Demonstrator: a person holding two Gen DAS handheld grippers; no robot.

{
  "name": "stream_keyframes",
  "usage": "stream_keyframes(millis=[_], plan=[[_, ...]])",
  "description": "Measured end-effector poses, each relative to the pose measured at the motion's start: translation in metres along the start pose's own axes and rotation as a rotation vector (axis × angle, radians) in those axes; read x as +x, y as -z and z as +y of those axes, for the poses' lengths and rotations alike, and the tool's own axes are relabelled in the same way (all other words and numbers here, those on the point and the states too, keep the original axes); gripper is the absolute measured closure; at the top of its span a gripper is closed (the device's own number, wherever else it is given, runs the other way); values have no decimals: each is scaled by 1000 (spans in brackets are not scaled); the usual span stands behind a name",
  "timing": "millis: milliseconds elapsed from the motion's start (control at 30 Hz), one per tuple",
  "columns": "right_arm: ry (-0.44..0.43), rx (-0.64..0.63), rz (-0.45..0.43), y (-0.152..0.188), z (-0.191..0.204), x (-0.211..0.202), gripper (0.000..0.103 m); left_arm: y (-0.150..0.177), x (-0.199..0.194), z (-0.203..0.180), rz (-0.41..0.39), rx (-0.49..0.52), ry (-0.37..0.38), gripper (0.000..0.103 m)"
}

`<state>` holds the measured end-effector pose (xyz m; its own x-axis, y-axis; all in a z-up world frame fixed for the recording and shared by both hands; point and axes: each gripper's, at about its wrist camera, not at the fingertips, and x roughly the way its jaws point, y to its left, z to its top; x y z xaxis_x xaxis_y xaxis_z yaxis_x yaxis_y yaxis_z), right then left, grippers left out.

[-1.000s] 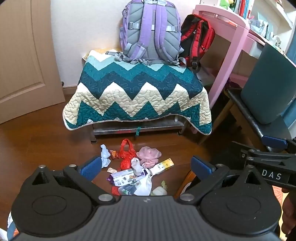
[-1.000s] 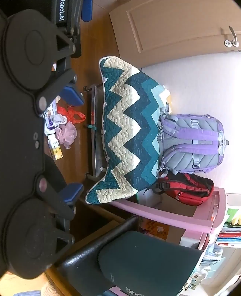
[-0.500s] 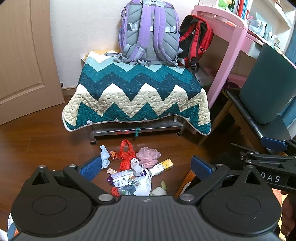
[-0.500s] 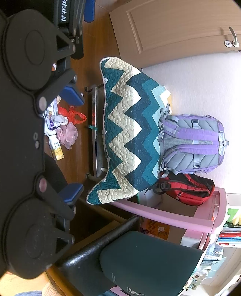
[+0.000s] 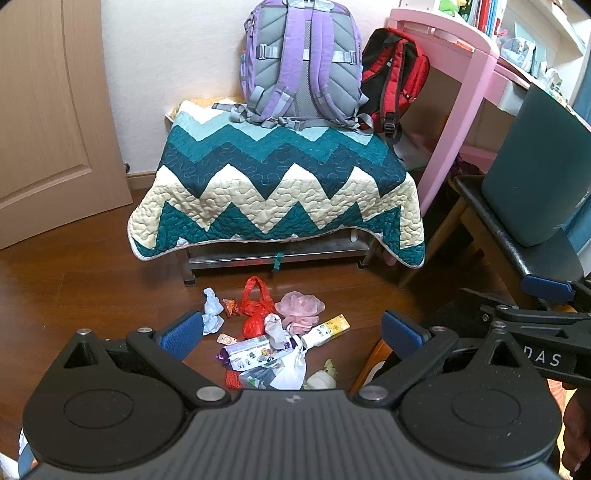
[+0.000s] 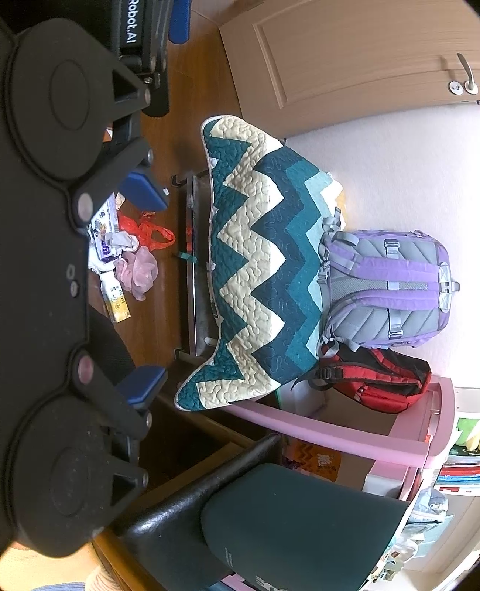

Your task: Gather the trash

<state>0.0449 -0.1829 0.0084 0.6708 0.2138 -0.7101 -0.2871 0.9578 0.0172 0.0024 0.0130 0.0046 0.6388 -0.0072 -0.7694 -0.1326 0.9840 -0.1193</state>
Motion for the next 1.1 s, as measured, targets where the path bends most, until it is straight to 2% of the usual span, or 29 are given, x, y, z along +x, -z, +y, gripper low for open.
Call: stream_keyframes(millis=[1100], plan=[[-6,-1,5,1,1,1,13,-3,3,6,8,-19,-5,0]])
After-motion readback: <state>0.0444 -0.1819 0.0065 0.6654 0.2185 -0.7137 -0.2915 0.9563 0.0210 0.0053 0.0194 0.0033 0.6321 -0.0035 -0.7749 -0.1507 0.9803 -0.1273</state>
